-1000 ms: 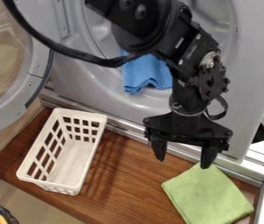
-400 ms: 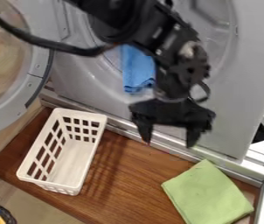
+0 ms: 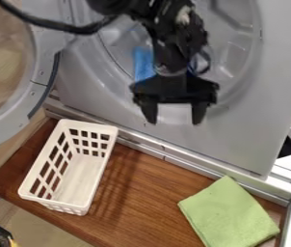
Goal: Put the blue cloth inside the white basket.
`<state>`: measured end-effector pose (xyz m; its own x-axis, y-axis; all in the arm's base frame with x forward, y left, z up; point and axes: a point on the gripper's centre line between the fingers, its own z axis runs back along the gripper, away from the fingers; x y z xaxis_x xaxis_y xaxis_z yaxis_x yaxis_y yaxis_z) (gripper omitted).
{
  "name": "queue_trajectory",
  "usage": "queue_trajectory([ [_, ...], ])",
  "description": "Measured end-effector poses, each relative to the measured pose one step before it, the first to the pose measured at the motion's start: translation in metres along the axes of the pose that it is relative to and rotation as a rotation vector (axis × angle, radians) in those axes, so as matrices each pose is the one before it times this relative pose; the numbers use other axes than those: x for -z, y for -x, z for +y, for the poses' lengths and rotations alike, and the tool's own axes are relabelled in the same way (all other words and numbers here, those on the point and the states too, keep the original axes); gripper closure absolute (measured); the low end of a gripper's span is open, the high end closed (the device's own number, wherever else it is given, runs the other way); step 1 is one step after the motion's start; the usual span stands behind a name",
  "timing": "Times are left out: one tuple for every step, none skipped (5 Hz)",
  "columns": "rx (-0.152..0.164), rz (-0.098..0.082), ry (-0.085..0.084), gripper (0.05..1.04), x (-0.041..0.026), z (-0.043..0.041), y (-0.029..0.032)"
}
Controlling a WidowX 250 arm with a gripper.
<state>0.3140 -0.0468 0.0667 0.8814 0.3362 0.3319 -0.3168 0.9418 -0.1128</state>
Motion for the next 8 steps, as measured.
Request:
queue_trajectory([
  [-0.0353, 0.0041, 0.0151, 0.084, 0.01714, 0.01158, -0.02968],
  [-0.0025, 0.0050, -0.0019, 0.084, 0.01517, 0.00321, -0.01947],
  [0.0160, 0.0020, -0.0034, 0.126, 0.01101, 0.00275, -0.00770],
  [0.0119, -0.0141, -0.0020, 0.410, 0.00447, -0.00040, -0.00524],
  [-0.0440, -0.0278, -0.0529, 0.714, 0.00134, 0.00576, -0.00034],
  [0.0089, -0.0001, -0.0208, 0.917, 0.00056, 0.00112, 0.00242],
  [0.0084, 0.0123, -0.0072, 0.992, -0.00109, 0.00257, 0.00243],
  [0.0011, 0.0160, -0.0018, 0.997, -0.00436, 0.00573, 0.00053],
])
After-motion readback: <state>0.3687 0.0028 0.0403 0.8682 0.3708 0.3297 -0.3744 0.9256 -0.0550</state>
